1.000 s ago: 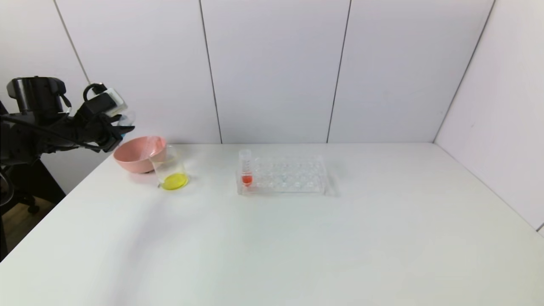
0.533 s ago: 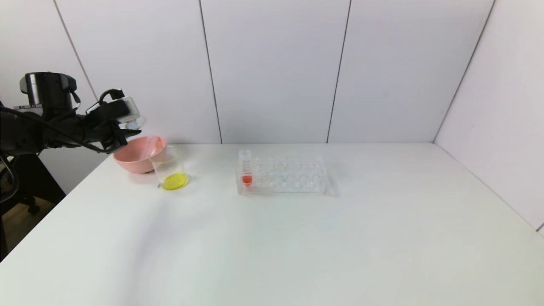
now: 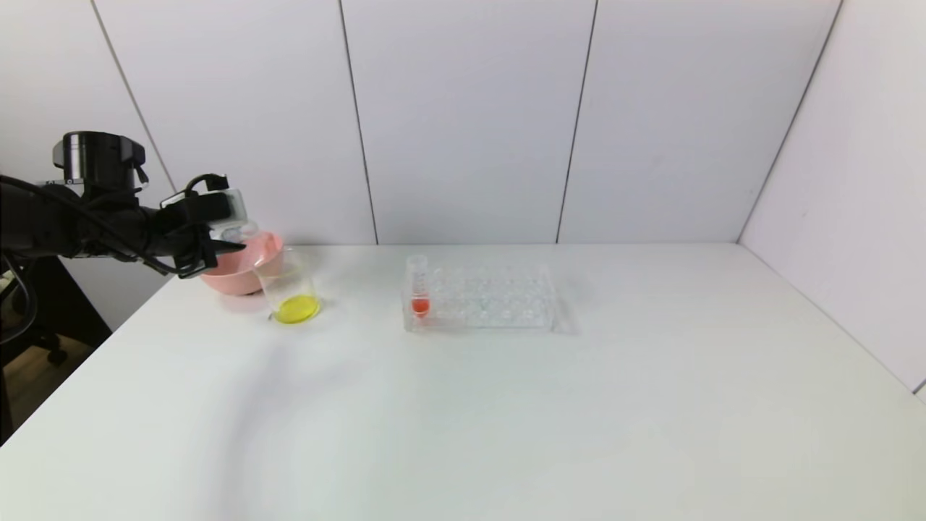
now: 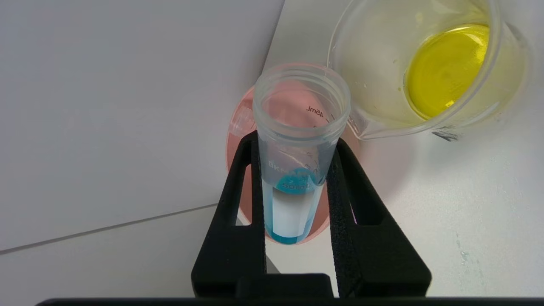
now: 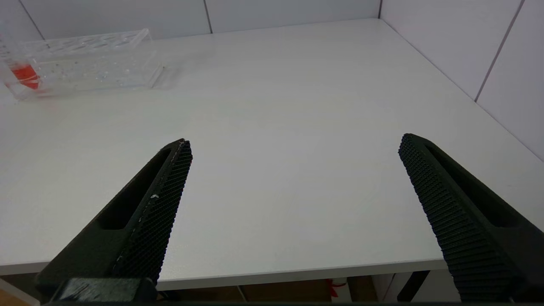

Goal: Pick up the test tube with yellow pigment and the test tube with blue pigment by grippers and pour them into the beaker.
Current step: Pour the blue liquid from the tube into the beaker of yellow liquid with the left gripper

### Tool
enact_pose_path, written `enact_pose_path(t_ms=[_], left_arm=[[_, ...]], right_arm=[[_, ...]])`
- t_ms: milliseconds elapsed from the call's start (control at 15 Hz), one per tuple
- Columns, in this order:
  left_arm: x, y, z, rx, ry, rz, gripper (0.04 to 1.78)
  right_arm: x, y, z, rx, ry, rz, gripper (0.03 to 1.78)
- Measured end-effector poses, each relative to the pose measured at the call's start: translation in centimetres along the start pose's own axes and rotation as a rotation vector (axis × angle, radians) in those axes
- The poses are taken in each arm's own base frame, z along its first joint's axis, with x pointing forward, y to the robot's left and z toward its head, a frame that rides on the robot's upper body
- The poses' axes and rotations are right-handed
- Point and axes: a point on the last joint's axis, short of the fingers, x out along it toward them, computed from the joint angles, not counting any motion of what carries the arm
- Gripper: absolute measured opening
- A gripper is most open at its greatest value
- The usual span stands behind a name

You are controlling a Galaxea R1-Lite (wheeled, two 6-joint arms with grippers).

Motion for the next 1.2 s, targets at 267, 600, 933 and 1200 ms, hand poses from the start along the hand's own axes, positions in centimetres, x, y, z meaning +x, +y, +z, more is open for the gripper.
enact_pose_path(t_ms=[267, 600, 933, 1200], left_arm=[[-0.4, 0.4, 0.1, 0.042, 0.094, -0.058, 0.44], [-0.4, 1.0, 0.1, 0.093, 0.16, -0.114, 0.44], [0.1, 1.3, 0.5, 0.123, 0.173, -0.145, 0.44], [0.4, 1.2, 0.8, 0.123, 0.167, -0.161, 0.44]], right_arm=[[0.0, 0.0, 0.0, 0.0, 0.0, 0.0, 1.77], [0.0, 0.0, 0.0, 0.0, 0.0, 0.0, 1.77], [0.0, 0.0, 0.0, 0.0, 0.0, 0.0, 1.77], [0.0, 0.0, 0.0, 0.0, 0.0, 0.0, 1.77]])
